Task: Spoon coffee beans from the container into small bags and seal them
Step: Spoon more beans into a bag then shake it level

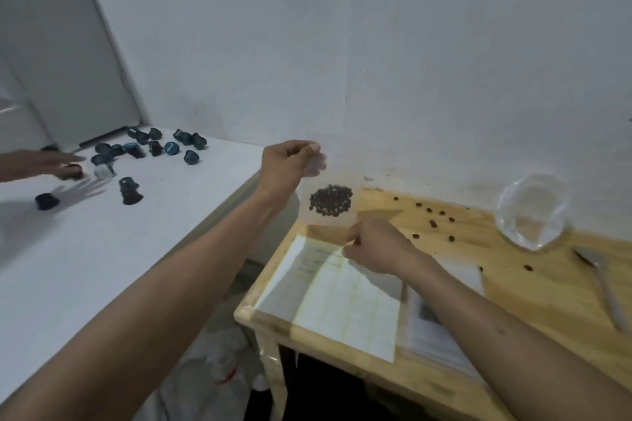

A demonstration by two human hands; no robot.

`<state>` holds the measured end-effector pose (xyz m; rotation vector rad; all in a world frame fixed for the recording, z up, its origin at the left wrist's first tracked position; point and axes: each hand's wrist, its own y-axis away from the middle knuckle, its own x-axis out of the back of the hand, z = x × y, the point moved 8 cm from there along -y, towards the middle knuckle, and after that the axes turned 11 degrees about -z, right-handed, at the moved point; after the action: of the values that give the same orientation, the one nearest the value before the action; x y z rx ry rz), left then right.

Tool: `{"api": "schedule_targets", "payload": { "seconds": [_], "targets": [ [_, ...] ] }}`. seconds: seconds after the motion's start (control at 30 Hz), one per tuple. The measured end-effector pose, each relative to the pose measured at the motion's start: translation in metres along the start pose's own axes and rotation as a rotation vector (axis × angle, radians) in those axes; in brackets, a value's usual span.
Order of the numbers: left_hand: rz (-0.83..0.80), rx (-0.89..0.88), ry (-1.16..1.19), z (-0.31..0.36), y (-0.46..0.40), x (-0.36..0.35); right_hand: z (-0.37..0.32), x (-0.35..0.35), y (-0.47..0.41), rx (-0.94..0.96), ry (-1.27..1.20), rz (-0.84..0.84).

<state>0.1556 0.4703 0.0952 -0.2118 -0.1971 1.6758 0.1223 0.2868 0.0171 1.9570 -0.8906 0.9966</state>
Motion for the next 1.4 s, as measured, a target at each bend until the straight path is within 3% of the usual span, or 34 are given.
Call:
{"api": "schedule_targets", "payload": {
  "seconds": [0.27,0.53,0.93,1.13,1.4],
  "targets": [
    [-0.013,0.033,0.008,-0.019,0.012,0.004,-0.001,-0.02,-0.004,-0.122,0.072,0.105],
    [-0.009,0.05,0.013,-0.027,0.015,0.004,0.002,-0.021,-0.006,-0.233,-0.123,0.173],
    [-0.062,0.066,0.024,-0.03,0.009,-0.011,0.004,0.003,-0.002,-0.087,-0.277,0.153],
    [-0.105,0.131,0.114,-0.038,0.004,-0.047,0.026,0.056,0.026,-0.051,-0.497,0.354],
    [-0.231,0.17,0.231,-0.023,0.002,-0.116,0.061,0.127,0.072,-0.023,-0.419,0.614]
  ]
}}
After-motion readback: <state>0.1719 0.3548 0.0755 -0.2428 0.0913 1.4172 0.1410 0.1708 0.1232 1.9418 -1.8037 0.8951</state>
